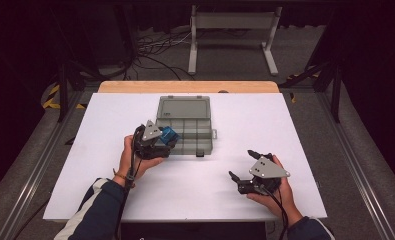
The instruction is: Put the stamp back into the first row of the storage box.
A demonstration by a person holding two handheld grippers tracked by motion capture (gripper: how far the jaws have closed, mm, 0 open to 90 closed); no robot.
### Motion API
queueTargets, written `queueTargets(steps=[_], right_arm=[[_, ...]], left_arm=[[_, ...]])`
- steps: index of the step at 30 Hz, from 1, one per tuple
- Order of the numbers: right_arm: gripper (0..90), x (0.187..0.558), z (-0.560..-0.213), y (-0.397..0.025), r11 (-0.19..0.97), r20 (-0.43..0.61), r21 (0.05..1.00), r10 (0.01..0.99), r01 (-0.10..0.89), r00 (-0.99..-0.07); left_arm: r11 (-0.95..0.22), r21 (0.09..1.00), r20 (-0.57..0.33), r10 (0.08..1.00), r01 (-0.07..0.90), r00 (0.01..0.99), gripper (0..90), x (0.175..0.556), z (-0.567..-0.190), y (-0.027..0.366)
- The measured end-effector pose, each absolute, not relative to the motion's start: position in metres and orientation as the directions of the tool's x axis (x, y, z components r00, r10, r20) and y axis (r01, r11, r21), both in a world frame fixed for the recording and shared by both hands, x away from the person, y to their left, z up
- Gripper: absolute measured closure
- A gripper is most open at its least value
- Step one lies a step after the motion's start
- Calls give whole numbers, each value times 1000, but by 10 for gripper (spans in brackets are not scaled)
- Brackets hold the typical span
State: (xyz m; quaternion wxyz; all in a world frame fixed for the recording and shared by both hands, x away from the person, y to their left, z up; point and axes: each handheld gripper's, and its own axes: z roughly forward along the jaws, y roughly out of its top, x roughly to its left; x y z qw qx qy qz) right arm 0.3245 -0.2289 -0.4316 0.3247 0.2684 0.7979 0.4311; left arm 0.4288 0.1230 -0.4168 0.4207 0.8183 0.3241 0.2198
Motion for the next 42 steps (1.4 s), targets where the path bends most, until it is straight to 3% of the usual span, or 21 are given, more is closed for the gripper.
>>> queueTargets(steps=[16,28,42], right_arm=[[117,324,-432,-229,501,-290,853,687,145,-667],[118,324,-433,-228,511,-288,846,678,151,-676],[118,324,-433,-228,519,-295,842,672,149,-679]], left_arm=[[-418,743,38,806,523,591,312,465,-399,95],[-393,713,52,855,580,516,312,484,-402,85],[-290,684,-17,911,670,412,312,505,-417,85]])
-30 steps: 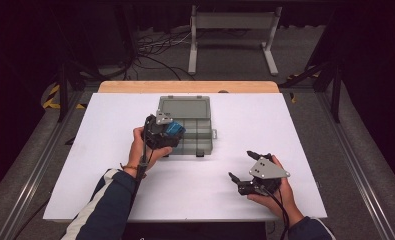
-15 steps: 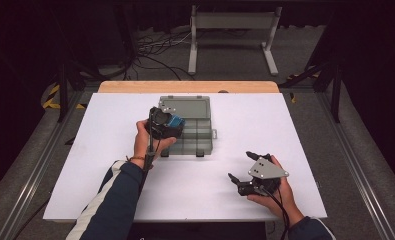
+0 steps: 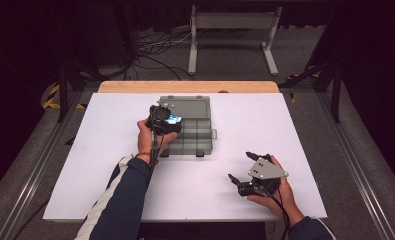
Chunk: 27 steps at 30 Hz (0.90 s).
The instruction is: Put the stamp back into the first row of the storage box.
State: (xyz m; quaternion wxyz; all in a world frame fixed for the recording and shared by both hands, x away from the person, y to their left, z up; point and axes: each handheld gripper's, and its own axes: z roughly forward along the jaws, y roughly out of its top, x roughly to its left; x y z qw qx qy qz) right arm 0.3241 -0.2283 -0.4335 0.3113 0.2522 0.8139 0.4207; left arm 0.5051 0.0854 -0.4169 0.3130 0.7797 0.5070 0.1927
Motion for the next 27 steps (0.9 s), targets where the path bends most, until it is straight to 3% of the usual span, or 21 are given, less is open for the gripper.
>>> queueTargets(steps=[27], right_arm=[[118,324,-434,-228,525,-299,838,669,148,-680]], left_arm=[[-280,687,-25,913,671,407,313,502,-420,72]])
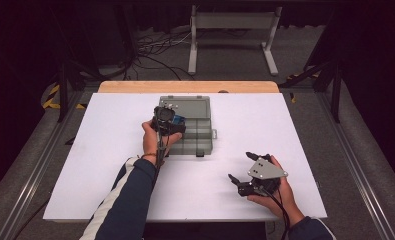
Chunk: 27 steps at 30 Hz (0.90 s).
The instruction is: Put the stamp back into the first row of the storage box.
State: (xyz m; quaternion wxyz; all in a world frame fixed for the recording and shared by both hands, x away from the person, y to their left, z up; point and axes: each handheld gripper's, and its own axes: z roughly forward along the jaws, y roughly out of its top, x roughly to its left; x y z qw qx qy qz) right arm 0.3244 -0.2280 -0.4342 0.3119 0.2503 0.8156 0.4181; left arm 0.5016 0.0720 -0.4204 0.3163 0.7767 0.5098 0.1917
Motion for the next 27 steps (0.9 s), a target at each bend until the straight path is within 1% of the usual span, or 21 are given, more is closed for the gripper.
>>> queueTargets(steps=[7,17,22,27], right_arm=[[118,325,-434,-228,526,-300,838,669,148,-680],[118,324,-435,-228,527,-299,837,668,150,-681],[118,324,-435,-227,529,-300,835,667,149,-682],[118,324,-434,-227,528,-301,836,668,149,-681]], left_arm=[[-269,689,-49,909,673,414,313,498,-424,73],[-258,692,-61,909,674,411,308,498,-425,74],[-267,695,-53,907,668,417,278,498,-425,76],[-278,700,-54,898,658,437,275,496,-423,79]])
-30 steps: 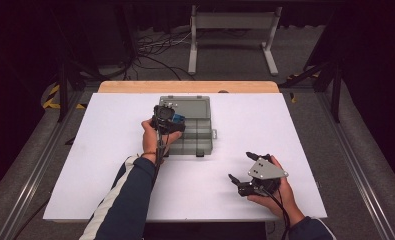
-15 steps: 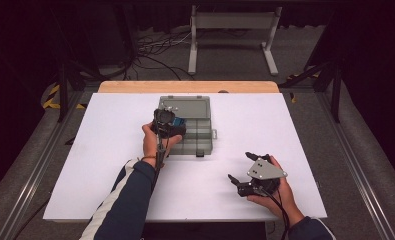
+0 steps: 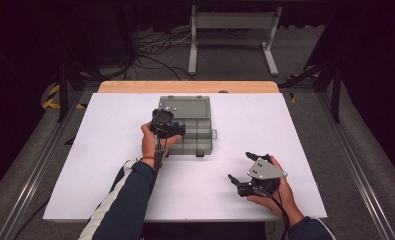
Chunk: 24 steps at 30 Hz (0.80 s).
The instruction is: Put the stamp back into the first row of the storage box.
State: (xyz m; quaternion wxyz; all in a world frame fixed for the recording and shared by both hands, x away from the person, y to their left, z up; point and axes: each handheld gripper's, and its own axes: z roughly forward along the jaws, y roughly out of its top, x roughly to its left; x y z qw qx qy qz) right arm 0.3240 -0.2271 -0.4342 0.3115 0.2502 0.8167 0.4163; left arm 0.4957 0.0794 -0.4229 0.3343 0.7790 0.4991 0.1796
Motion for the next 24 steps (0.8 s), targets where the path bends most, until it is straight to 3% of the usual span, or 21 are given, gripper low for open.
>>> queueTargets(steps=[24], right_arm=[[119,324,-434,-226,528,-302,836,673,152,-676]], left_arm=[[-404,822,57,760,402,648,221,462,-399,104]])
